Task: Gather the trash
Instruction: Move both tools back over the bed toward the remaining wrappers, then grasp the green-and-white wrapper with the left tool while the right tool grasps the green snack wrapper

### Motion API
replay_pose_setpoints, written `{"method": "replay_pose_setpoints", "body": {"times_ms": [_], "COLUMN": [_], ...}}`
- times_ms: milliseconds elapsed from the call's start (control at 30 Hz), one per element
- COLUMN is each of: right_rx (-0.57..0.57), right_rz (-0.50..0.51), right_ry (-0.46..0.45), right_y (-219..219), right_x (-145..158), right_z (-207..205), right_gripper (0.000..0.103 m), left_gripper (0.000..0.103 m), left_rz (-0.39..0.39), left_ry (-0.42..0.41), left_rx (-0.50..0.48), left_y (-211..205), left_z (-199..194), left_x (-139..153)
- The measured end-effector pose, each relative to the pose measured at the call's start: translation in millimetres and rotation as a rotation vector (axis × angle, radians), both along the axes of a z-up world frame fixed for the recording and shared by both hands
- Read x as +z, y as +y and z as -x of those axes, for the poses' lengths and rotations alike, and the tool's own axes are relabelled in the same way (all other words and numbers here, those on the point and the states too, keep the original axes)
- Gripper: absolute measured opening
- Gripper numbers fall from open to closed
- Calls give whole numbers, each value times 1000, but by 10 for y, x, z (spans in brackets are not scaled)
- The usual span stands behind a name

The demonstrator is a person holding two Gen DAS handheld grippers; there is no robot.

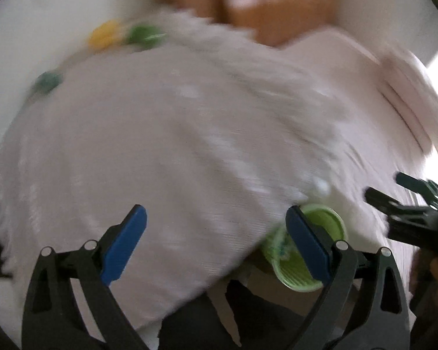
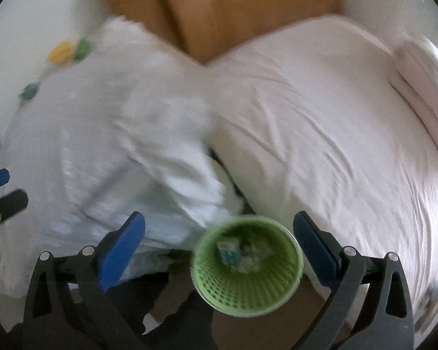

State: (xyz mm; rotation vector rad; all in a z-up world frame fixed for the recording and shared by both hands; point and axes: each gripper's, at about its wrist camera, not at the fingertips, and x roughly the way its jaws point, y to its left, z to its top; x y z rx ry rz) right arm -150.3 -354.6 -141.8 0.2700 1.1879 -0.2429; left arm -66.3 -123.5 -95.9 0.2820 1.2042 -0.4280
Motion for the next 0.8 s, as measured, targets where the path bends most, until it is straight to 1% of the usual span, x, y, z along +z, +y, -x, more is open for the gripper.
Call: {"method": "replay_pose_setpoints", "body": {"times_ms": [67, 100, 167, 200, 233, 267, 300, 333, 433, 500, 533, 567, 600, 633, 667, 733, 800], "right_rx": [58, 81, 140, 164, 172, 189, 199, 201, 228, 239, 249, 253, 261, 269, 272, 278, 284], "right_rz": [6, 7, 15, 22, 24, 24, 15, 12, 6, 7, 7, 6, 2, 1, 4, 16, 36], "right_ry": [-8, -13, -24, -32, -33, -36, -39, -41, -41, -38, -31, -33, -38, -42, -41, -40, -30], "right_y": [178, 259, 489, 607, 659, 803, 881, 928, 1181, 1271, 1336, 1367, 1392, 1423, 1418, 1453, 1479], "right_x": [47, 67, 124, 144, 150, 160, 164, 170, 167, 153, 124, 106, 100, 78, 58, -7, -61], "right_z": [-284, -406, -776, -977, -1070, -1347, -1516, -1575, -2194, -2458, -2739, -2838, -3007, -3276, -3412, -3795, -4055], "right_gripper": [100, 100, 101, 101, 101, 101, 101, 101, 101, 101, 101, 101, 101, 101, 100, 100, 100], "left_gripper": [92, 92, 92, 92, 92, 92, 92, 92, 92, 92, 92, 92, 92, 92, 92, 92, 92], "left_rz": [-13, -16, -25, -26, -29, -27, -24, -19, -8, -6, -8, -7, -2, 0, 5, -4, -9], "left_ry": [-5, -7, -11, -12, -13, -14, -14, -16, -26, -32, -32, -31, -34, -37, -43, -51, -57], "left_rx": [90, 119, 194, 214, 242, 269, 287, 300, 330, 346, 359, 368, 386, 398, 409, 425, 433], "left_y": [342, 458, 790, 895, 1035, 1179, 1291, 1379, 1588, 1673, 1715, 1709, 1752, 1770, 1789, 1805, 1792], "left_z": [-237, -314, -600, -704, -852, -1041, -1206, -1340, -1851, -2172, -2366, -2518, -2751, -2904, -3073, -3338, -3550], "left_x": [-16, -27, -53, -70, -85, -95, -98, -97, -130, -166, -195, -223, -258, -279, -301, -348, -406]}}
